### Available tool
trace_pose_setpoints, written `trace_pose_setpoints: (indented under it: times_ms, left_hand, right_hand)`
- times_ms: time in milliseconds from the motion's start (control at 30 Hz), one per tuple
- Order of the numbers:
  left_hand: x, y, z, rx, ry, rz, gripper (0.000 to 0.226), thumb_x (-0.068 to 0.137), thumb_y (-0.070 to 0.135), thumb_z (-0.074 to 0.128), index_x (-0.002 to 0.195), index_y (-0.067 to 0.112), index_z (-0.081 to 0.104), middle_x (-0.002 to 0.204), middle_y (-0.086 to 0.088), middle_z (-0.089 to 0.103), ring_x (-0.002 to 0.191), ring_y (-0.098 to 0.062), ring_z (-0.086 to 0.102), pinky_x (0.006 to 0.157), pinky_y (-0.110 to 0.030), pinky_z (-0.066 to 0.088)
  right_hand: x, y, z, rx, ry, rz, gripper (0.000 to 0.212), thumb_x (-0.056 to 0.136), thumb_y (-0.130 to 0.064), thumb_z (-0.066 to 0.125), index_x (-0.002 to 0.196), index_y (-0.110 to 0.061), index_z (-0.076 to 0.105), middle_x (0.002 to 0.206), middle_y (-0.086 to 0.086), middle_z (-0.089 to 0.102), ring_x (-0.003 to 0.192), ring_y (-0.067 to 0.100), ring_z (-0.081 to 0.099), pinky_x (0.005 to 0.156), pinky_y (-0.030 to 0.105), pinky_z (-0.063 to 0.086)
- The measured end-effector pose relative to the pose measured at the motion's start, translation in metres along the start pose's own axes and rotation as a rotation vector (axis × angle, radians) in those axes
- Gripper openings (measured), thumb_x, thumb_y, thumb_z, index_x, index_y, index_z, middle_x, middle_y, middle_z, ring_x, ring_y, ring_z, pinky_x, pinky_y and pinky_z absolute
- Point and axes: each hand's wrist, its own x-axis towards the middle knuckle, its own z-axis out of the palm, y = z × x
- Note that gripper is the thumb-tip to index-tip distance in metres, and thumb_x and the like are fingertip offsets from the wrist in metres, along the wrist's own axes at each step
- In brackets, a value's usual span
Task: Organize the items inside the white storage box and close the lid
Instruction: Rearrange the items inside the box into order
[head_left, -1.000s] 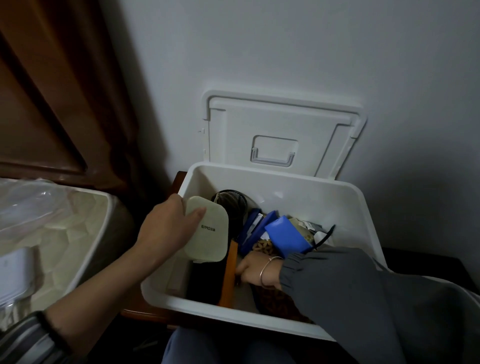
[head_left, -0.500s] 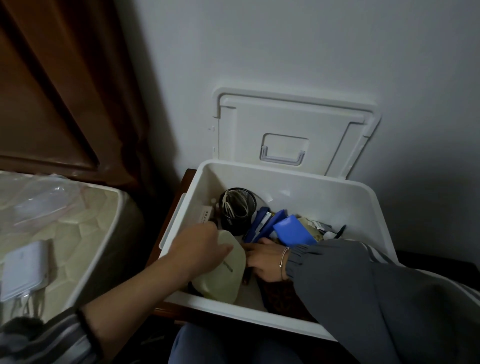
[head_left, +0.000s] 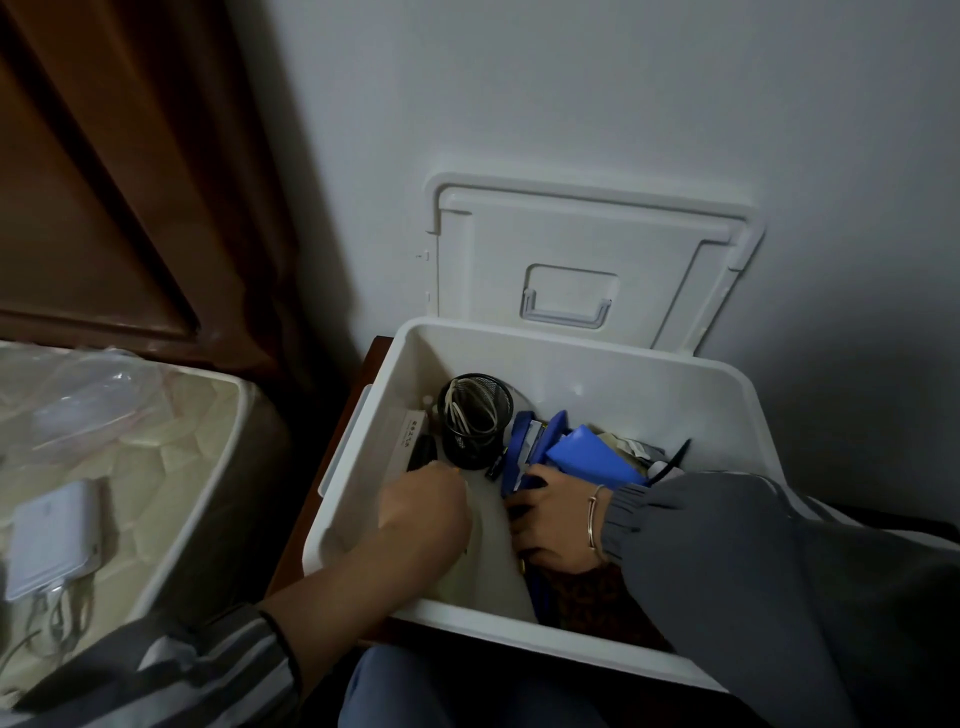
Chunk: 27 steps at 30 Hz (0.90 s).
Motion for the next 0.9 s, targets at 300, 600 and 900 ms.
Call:
trace_pose_setpoints:
  times_ms: [300, 600, 900]
  left_hand:
    - [0.014, 0.006, 0.022, -0.193, -0.074, 0.012, 0.05, 0.091, 0.037, 0.06, 0.126, 0.005, 0.046, 0.121, -0.009, 0.06, 0.11, -0.022, 0.059, 0.082, -0.028, 0.047]
    - [0.023, -0.002, 0.032, 0.315, 0.079, 0.455, 0.061, 0.094, 0.047, 0.048, 0.142, 0.013, 0.033, 0.14, -0.01, 0.035, 0.127, -0.027, 0.035, 0.102, -0.039, 0.031]
    - [0.042, -0.021, 0.033, 0.378, 0.005, 0.77, 0.065, 0.095, 0.059, 0.031, 0.137, 0.01, 0.039, 0.137, -0.012, 0.043, 0.123, -0.025, 0.039, 0.102, -0.038, 0.029]
  right_hand:
    - [-0.003, -0.001, 0.0, 0.056, -0.003, 0.016, 0.035, 0.096, -0.034, 0.037, 0.114, -0.023, 0.063, 0.12, -0.007, 0.063, 0.133, 0.022, 0.036, 0.101, 0.046, 0.024]
    - [-0.007, 0.0, 0.003, 0.118, -0.007, 0.039, 0.036, 0.096, -0.036, 0.036, 0.125, -0.028, 0.057, 0.133, -0.012, 0.055, 0.137, 0.018, 0.029, 0.101, 0.048, 0.026]
    - [-0.011, 0.0, 0.005, 0.163, 0.028, 0.053, 0.037, 0.097, -0.031, 0.038, 0.13, -0.027, 0.053, 0.14, -0.011, 0.049, 0.14, 0.014, 0.025, 0.102, 0.042, 0.023]
